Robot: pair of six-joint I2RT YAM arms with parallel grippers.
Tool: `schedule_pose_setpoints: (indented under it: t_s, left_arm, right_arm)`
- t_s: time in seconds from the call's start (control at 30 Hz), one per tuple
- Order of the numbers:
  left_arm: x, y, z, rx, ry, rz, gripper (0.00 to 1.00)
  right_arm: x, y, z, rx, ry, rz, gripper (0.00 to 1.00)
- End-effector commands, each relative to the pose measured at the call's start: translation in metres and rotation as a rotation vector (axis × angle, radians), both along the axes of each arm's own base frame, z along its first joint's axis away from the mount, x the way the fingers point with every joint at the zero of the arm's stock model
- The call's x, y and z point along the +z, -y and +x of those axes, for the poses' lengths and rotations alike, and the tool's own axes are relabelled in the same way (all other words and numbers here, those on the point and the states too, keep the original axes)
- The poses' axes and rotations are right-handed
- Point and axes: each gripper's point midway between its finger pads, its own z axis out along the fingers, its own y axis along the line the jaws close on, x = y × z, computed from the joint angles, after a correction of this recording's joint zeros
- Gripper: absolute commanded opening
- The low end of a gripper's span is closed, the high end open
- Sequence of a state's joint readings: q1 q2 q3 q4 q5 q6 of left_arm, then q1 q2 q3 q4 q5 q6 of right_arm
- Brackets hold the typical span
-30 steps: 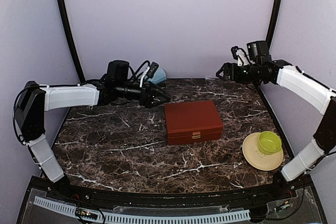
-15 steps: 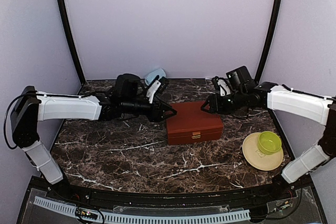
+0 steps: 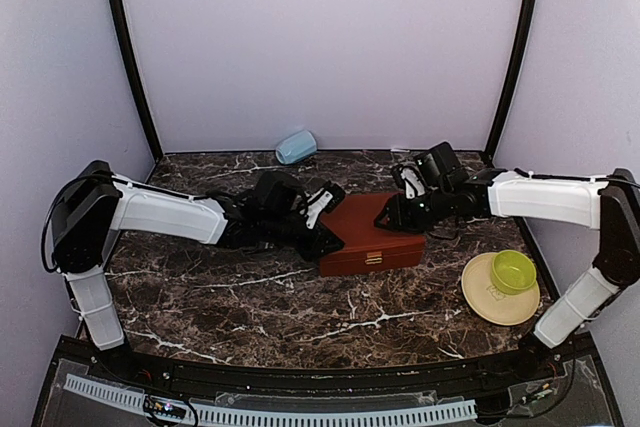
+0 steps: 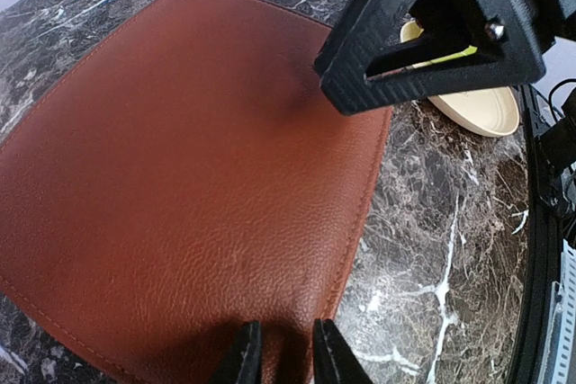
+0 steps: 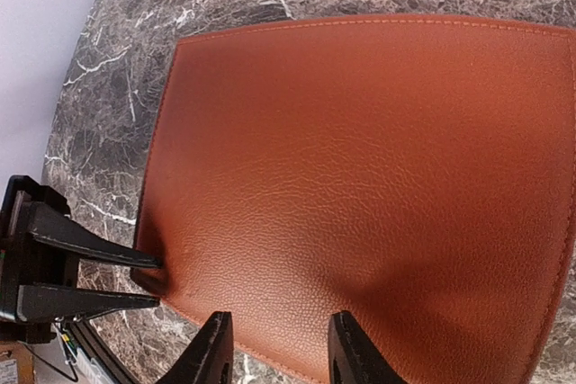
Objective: Organize the mixed jewelry
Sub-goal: Press the box lid onto the jewelry box, then reset both arms
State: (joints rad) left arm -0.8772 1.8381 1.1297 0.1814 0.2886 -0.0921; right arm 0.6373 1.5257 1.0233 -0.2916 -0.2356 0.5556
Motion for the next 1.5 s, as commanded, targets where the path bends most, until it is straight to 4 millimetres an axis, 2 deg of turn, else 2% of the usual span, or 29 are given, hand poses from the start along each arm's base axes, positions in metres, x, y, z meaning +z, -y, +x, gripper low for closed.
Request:
schedule_pose_setpoints:
  t_s: [0.0,0.23,0.37,0.47,0.57,0.63,0.7,0.77,0.8,0.83,0.9,0.93,0.97,1.0,1.03,1.1,1.13,1.17,1.2,1.23,1.27,1.3,1.33,1.37,1.4,1.43,1.47]
  left_arm:
    - [-0.005,-0.005,0.005,0.029,0.013,0.029,0.24]
    - [-0.027,-0.015,-0.003,0.039,-0.028,0.06,0.23]
    - [-0.027,-0.017,-0.004,0.043,-0.027,0.062,0.23]
    - [-0.007,-0.012,0.002,0.045,0.009,0.03,0.25]
    - [0.018,-0.005,0.013,0.054,0.051,0.003,0.35]
    - [0.037,-0.004,0.023,0.071,0.074,-0.029,0.44]
    - [0.053,-0.01,0.037,0.102,0.084,-0.065,0.54]
    - [0.065,-0.025,0.056,0.157,0.088,-0.102,0.62]
    - [0.066,-0.041,0.072,0.206,0.079,-0.117,0.65]
    - [0.072,-0.049,0.08,0.222,0.082,-0.141,0.66]
    - [0.071,-0.078,0.101,0.297,0.068,-0.154,0.67]
    - [0.066,-0.1,0.114,0.349,0.06,-0.15,0.68]
    - [0.064,-0.114,0.118,0.379,0.061,-0.148,0.68]
    - [0.061,-0.139,0.132,0.441,0.063,-0.143,0.68]
    - [0.06,-0.154,0.135,0.473,0.07,-0.147,0.68]
    - [0.058,-0.21,0.153,0.603,0.079,-0.156,0.69]
    - [0.057,-0.224,0.155,0.643,0.074,-0.164,0.69]
    - [0.056,-0.253,0.156,0.703,0.086,-0.172,0.7]
    - [0.057,-0.267,0.157,0.742,0.098,-0.178,0.7]
    - [0.055,-0.294,0.156,0.801,0.117,-0.185,0.71]
    - [0.056,-0.309,0.156,0.842,0.129,-0.191,0.71]
    - [0.054,-0.336,0.152,0.906,0.14,-0.201,0.71]
    - [0.06,-0.351,0.149,0.942,0.163,-0.212,0.71]
    - [0.054,-0.375,0.144,1.002,0.169,-0.217,0.71]
    - [0.06,-0.39,0.139,1.04,0.198,-0.229,0.71]
    - [0.055,-0.413,0.132,1.098,0.217,-0.234,0.73]
    - [0.06,-0.424,0.126,1.135,0.254,-0.24,0.74]
  right_arm:
    - [-0.024,0.002,-0.004,-0.011,-0.037,-0.031,0.37]
    - [-0.062,0.012,-0.017,-0.048,-0.118,-0.057,0.35]
    - [-0.063,0.012,-0.018,-0.057,-0.118,-0.045,0.35]
    - [-0.045,0.008,-0.01,-0.05,-0.067,-0.03,0.37]
    - [-0.011,0.004,0.005,-0.055,0.03,-0.003,0.42]
    - [0.013,0.006,0.018,-0.076,0.108,0.005,0.5]
    - [0.033,0.01,0.03,-0.097,0.176,0.011,0.62]
    - [0.044,0.022,0.044,-0.13,0.226,0.011,0.75]
    - [0.046,0.03,0.052,-0.154,0.244,0.009,0.79]
    - [0.047,0.039,0.058,-0.177,0.26,0.011,0.8]
    - [0.047,0.061,0.071,-0.232,0.29,0.022,0.82]
    - [0.047,0.074,0.076,-0.262,0.304,0.028,0.83]
    - [0.046,0.087,0.08,-0.294,0.318,0.029,0.85]
    - [0.046,0.105,0.087,-0.335,0.342,0.028,0.85]
    - [0.046,0.121,0.091,-0.372,0.362,0.019,0.86]
    - [0.044,0.154,0.097,-0.444,0.397,-0.001,0.87]
    - [0.045,0.171,0.099,-0.481,0.42,-0.011,0.87]
    - [0.042,0.187,0.1,-0.516,0.43,-0.024,0.88]
    - [0.043,0.204,0.1,-0.553,0.449,-0.033,0.87]
    - [0.044,0.221,0.099,-0.593,0.469,-0.042,0.88]
    - [0.043,0.235,0.097,-0.626,0.484,-0.049,0.88]
    - [0.044,0.251,0.095,-0.668,0.505,-0.061,0.88]
    - [0.043,0.265,0.091,-0.706,0.523,-0.074,0.88]
    - [0.045,0.273,0.088,-0.725,0.55,-0.08,0.88]
    - [0.046,0.293,0.084,-0.784,0.578,-0.11,0.89]
    - [0.048,0.302,0.08,-0.808,0.608,-0.135,0.89]
    - [0.045,0.309,0.074,-0.819,0.637,-0.164,0.89]
